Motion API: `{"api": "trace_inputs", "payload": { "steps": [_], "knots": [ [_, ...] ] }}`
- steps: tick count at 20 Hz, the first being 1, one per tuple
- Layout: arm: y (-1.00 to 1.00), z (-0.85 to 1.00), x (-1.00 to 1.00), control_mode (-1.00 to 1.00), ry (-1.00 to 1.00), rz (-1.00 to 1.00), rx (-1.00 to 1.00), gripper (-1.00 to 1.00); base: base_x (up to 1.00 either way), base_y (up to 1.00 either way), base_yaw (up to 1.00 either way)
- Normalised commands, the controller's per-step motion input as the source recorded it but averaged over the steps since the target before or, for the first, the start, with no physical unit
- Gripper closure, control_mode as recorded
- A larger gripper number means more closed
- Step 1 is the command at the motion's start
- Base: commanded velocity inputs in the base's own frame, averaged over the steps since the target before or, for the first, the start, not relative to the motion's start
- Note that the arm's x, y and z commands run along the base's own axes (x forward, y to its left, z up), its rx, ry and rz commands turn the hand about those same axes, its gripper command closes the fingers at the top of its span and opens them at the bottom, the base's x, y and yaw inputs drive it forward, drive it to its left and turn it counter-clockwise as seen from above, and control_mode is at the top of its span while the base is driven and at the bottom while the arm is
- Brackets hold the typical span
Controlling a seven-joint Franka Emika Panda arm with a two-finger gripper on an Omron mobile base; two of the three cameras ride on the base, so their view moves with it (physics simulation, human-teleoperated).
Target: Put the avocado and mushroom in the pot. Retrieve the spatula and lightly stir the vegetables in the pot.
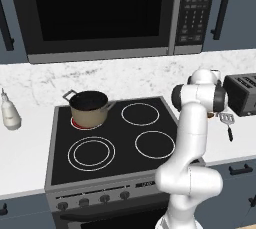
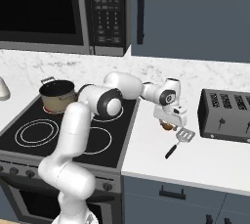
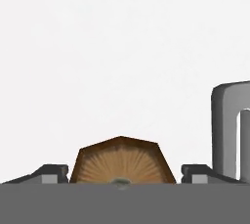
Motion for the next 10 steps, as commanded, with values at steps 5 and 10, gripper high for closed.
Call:
{"api": "trace_inputs", "payload": {
  "steps": [5,10],
  "knots": [
    [0.08,-0.25,0.0,-1.0,0.0,0.0,0.0,1.0,0.0,0.0,0.0],
    [0.08,-0.03,-0.35,-1.0,-0.01,0.0,0.0,1.0,0.0,0.0,0.0]
  ]
}}
